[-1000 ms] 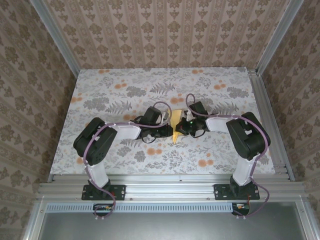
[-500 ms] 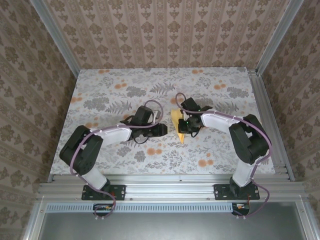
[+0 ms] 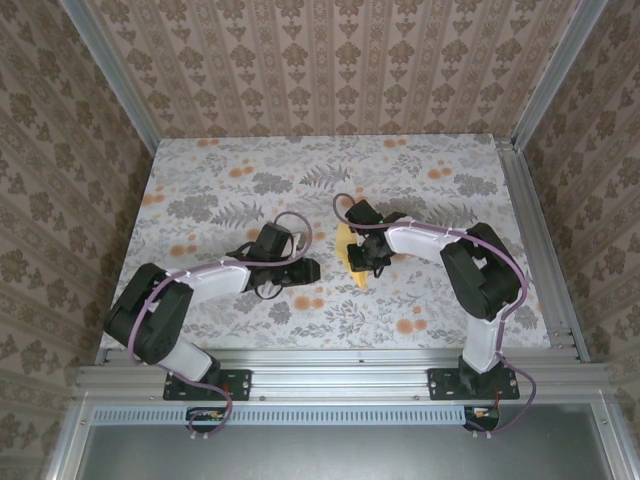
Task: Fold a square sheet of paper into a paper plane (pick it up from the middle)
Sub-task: Turn over a paper plane at the center of the table.
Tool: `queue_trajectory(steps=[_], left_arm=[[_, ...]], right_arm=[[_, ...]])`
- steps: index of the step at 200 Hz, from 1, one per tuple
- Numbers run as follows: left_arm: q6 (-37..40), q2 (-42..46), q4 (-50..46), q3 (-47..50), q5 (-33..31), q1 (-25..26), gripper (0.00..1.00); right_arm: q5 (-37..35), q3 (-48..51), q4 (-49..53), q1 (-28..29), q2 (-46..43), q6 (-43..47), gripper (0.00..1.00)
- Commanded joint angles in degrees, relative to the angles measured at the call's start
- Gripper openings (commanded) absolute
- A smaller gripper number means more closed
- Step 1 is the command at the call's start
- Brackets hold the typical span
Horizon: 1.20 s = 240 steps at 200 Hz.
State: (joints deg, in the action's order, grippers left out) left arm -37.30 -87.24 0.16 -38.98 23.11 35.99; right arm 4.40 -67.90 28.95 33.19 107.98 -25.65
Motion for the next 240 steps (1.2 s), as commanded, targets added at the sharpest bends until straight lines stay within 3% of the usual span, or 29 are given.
queue_trajectory(steps=[1, 95, 125, 172, 215, 240], left_arm=[[1.19, 1.49, -0.37, 0.74, -0.13, -0.39, 0.42], [0.91, -0.22, 1.36, 0.36, 1.23, -0.30, 0.42], [1.72, 0.34, 0.07, -1.25, 1.28, -0.22, 0.42], [6.01, 2.96, -8.14, -8.29, -0.23, -0.30, 0.48], [18.25, 8.42, -19.34, -15.29, -9.10, -2.12, 0.69], [25.99, 12.33, -21.11, -14.43, -20.41, -5.42, 0.79]], right_arm=[[-2.76, -1.42, 2.72, 0.53, 1.90, 0.93, 0.18], [-6.60, -3.47, 4.63, 2.67, 6.87, 1.97, 0.19], [-6.92, -4.23, 5.90, 2.75, 4.22, 2.37, 0.19], [-5.29, -9.21, 13.29, 1.16, -5.64, 5.12, 0.38], [5.00, -8.09, 17.00, -6.37, -16.45, 14.46, 0.53], [10.32, -1.55, 7.52, -13.49, -23.59, 19.24, 0.62]])
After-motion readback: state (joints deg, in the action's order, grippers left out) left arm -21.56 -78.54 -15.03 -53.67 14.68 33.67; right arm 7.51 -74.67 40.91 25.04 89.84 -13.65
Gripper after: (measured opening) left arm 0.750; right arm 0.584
